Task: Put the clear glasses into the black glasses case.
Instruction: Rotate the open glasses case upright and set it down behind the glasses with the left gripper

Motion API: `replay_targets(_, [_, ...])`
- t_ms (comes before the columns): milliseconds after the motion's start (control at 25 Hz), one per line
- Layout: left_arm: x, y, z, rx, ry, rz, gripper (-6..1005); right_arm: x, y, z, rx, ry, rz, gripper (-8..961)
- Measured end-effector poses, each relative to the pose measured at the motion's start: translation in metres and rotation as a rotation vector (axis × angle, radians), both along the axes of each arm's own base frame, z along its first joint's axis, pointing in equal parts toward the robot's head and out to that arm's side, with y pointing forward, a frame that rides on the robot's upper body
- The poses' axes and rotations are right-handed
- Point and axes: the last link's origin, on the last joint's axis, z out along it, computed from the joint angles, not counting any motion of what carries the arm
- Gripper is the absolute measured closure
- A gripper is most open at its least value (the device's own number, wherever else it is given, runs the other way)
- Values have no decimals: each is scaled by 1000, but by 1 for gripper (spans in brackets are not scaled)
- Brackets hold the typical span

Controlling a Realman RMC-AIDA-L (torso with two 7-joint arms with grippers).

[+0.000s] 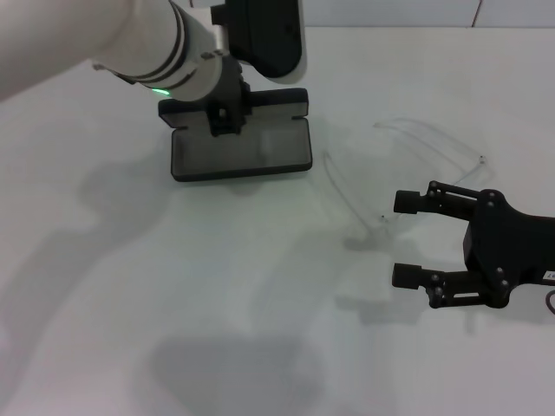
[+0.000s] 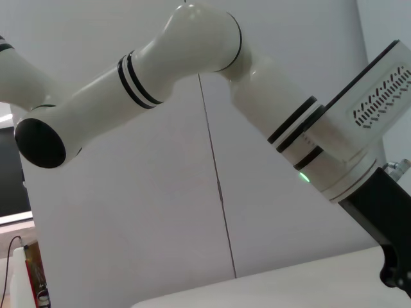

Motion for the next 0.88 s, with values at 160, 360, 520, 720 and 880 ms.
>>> replay_targets(160, [1, -1, -5, -9, 14, -23, 793, 0, 0, 0, 1, 11, -3, 83])
replay_targets(360, [-4, -1, -7, -16, 25, -6, 789, -1, -1, 0, -3, 16, 2, 83])
replay_targets(520, [-11, -1, -9, -25, 39, 16, 786, -1, -1, 1, -3, 18, 3, 83])
replay_targets(720, [-11, -5, -17, -43, 52, 7, 782, -2, -1, 1, -4, 25, 3, 83])
replay_targets(880, [-3, -9, -25, -52, 47, -11, 779, -3, -1, 1, -5, 26, 8, 83])
